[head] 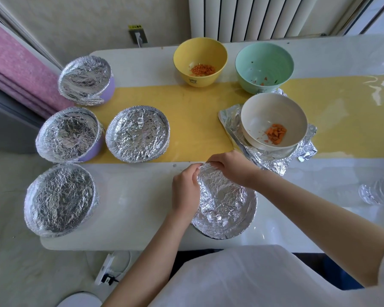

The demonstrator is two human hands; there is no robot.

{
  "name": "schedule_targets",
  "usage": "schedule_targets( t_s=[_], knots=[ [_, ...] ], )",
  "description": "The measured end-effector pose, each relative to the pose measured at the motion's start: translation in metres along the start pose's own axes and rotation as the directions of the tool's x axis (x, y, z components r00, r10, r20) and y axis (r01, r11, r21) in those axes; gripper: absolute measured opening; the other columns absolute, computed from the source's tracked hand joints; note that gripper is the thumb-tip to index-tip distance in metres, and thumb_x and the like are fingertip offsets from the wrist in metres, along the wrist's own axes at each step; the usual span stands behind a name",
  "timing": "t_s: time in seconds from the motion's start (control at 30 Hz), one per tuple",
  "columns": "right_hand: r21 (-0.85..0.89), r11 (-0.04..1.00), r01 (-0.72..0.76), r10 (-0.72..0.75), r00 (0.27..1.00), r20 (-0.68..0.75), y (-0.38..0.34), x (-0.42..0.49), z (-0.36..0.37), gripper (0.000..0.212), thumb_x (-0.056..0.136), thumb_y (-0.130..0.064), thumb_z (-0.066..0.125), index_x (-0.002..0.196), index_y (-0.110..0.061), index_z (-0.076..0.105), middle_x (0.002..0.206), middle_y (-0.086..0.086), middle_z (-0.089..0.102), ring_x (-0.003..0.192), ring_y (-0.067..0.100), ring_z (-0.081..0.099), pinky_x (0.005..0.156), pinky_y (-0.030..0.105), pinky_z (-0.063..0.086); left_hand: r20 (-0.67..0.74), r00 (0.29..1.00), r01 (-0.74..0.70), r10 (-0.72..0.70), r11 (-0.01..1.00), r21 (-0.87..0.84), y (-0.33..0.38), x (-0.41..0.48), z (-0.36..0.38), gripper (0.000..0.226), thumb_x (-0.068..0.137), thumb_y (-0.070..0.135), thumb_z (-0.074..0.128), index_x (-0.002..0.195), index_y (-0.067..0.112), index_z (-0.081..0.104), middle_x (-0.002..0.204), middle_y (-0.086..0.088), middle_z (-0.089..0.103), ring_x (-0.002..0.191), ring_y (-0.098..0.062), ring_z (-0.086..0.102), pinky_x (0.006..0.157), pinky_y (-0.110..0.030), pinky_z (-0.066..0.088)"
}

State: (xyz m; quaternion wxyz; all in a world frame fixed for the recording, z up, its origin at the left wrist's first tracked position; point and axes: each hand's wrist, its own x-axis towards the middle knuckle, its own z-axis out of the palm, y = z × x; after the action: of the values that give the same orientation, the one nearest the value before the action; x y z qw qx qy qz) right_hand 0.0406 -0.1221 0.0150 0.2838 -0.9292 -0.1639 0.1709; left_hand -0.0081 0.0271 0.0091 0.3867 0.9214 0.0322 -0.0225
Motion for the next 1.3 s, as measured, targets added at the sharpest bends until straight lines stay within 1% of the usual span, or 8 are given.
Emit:
schedule_targets(
  t_s=[0.13, 0.27, 0.43, 0.67, 0.9, 1.03, 1.2, 1.3],
  knots=[
    [-0.031, 0.999, 0.004, -0.005, 0.999, -0.04, 0.001, -0.003, 0.004, 0.024, 0.096, -0.008, 0.048, 0.111, -0.008, 0.067, 0.091, 0.013, 0.071, 0.079, 0.03, 0.063, 0.064, 0.023, 0.034, -0.009, 1.0, 0.011, -0.01, 1.0, 0.023, 0.0, -0.002, 0.002, 0.025, 0.095, 0.004, 0.048, 0.112, 0.004, 0.065, 0.102, -0.012, 0.07, 0.095, -0.027, 0.064, 0.074, -0.015, 0.038],
    [-0.072, 0.996, -0.057, 0.064, 0.993, 0.096, -0.004, 0.005, 0.0, 0.025, 0.095, -0.003, 0.041, 0.102, -0.003, 0.065, 0.079, 0.013, 0.063, 0.068, 0.027, 0.053, 0.058, 0.028, 0.03, -0.032, 0.999, 0.014, -0.012, 0.999, 0.038, 0.0, -0.004, 0.003, 0.024, 0.094, 0.002, 0.048, 0.111, 0.002, 0.066, 0.101, -0.014, 0.07, 0.094, -0.028, 0.065, 0.073, -0.014, 0.036],
    [-0.044, 0.988, -0.146, 0.153, 0.951, 0.268, -0.01, 0.01, -0.009, 0.031, 0.101, -0.014, 0.032, 0.109, -0.002, 0.06, 0.099, 0.012, 0.064, 0.081, 0.024, 0.054, 0.054, 0.025, 0.032, -0.037, 0.999, -0.002, 0.004, 0.999, 0.045, 0.0, -0.005, 0.004, 0.026, 0.092, -0.002, 0.049, 0.112, 0.001, 0.065, 0.103, -0.014, 0.07, 0.096, -0.027, 0.066, 0.078, -0.019, 0.042],
    [-0.02, 0.989, -0.148, 0.147, 0.935, 0.324, -0.013, 0.009, -0.01, 0.024, 0.101, -0.018, 0.032, 0.091, -0.018, 0.053, 0.074, -0.004, 0.049, 0.076, 0.021, 0.045, 0.054, 0.021, 0.03, -0.06, 0.998, 0.004, -0.001, 0.999, 0.039, -0.003, -0.012, 0.004, 0.036, 0.088, -0.01, 0.048, 0.117, 0.005, 0.063, 0.108, -0.011, 0.069, 0.1, -0.024, 0.065, 0.085, -0.026, 0.048],
    [0.131, 0.986, -0.103, 0.103, 0.995, 0.012, -0.001, -0.005, -0.004, 0.028, 0.1, -0.017, 0.041, 0.118, -0.01, 0.061, 0.111, 0.005, 0.066, 0.093, 0.021, 0.061, 0.073, 0.022, 0.039, -0.012, 0.986, 0.167, -0.168, 0.959, 0.229, 0.002, -0.023, -0.001, 0.031, 0.098, 0.013, 0.034, 0.125, 0.015, 0.049, 0.108, -0.009, 0.065, 0.095, -0.032, 0.059, 0.071, -0.037, 0.04],
    [0.157, 0.986, -0.054, 0.064, 0.996, -0.058, 0.003, -0.011, -0.003, 0.03, 0.1, -0.016, 0.04, 0.118, -0.007, 0.061, 0.114, 0.006, 0.067, 0.098, 0.023, 0.062, 0.071, 0.014, 0.034, 0.025, 0.988, 0.148, -0.15, 0.985, 0.086, -0.002, -0.02, -0.002, 0.032, 0.099, 0.015, 0.032, 0.128, 0.014, 0.046, 0.125, -0.006, 0.056, 0.111, -0.025, 0.052, 0.09, -0.032, 0.04],
    [0.132, 0.991, -0.038, 0.048, 0.996, -0.071, 0.005, -0.01, -0.002, 0.028, 0.099, -0.014, 0.043, 0.115, -0.006, 0.064, 0.106, 0.008, 0.07, 0.091, 0.025, 0.064, 0.07, 0.019, 0.039, 0.032, 0.992, 0.128, -0.126, 0.988, -0.088, -0.005, -0.011, 0.005, 0.027, 0.098, 0.007, 0.036, 0.115, 0.005, 0.058, 0.071, -0.008, 0.056, 0.059, -0.019, 0.048, 0.055, -0.025, 0.025],
    [0.085, 0.994, -0.072, 0.076, 0.996, -0.049, 0.006, -0.008, -0.002, 0.025, 0.098, -0.011, 0.044, 0.111, -0.006, 0.066, 0.093, 0.013, 0.071, 0.08, 0.031, 0.063, 0.072, 0.037, 0.047, 0.002, 0.992, 0.126, -0.127, 0.988, -0.088, -0.006, -0.01, 0.006, 0.025, 0.098, 0.005, 0.039, 0.11, 0.005, 0.06, 0.081, -0.011, 0.065, 0.066, -0.023, 0.053, 0.058, -0.027, 0.031]
  ],
)
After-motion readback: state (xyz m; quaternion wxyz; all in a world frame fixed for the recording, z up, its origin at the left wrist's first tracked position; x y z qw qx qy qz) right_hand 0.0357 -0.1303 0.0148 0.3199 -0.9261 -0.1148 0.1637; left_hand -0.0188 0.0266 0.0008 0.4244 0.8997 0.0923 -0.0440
